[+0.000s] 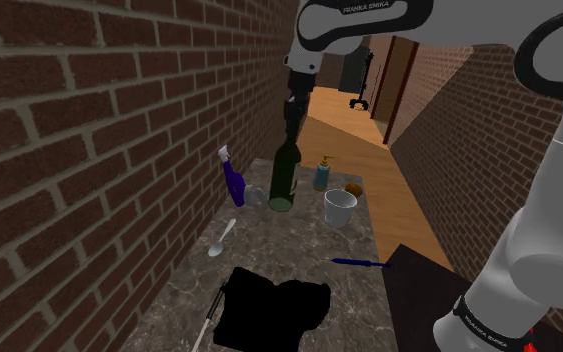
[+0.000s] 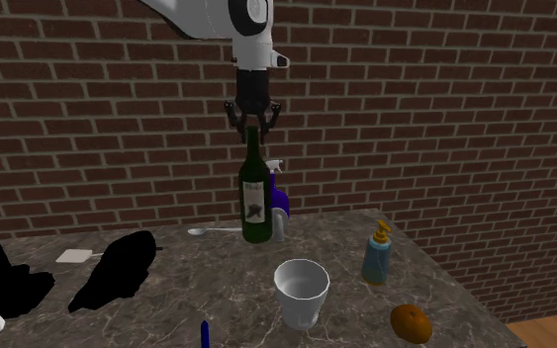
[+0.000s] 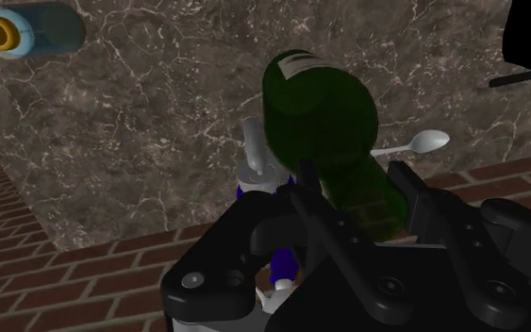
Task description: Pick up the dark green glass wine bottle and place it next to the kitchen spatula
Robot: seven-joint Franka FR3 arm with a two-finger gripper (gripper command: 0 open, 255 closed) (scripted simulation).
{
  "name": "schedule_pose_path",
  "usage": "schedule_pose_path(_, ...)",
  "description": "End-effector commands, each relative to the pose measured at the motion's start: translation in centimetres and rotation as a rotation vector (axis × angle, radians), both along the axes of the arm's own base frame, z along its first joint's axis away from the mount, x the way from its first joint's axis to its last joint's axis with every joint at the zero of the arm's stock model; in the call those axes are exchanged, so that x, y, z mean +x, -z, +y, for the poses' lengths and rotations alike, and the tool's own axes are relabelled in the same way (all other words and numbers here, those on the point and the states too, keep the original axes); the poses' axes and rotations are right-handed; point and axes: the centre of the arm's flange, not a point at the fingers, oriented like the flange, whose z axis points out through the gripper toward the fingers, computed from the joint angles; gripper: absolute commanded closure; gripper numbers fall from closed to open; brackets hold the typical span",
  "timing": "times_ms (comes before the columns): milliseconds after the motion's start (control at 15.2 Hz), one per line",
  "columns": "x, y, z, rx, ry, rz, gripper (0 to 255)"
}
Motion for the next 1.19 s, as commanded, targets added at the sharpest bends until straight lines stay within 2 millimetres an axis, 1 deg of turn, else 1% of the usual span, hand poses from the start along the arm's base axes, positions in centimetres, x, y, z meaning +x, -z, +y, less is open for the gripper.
schedule_pose_path(0,-1.3,0.1,2.4,0.0,0.001,0.0,255)
schedule_pose_path(1122,-12.1,0.0,22.1,0.0,0.001,0.0,255)
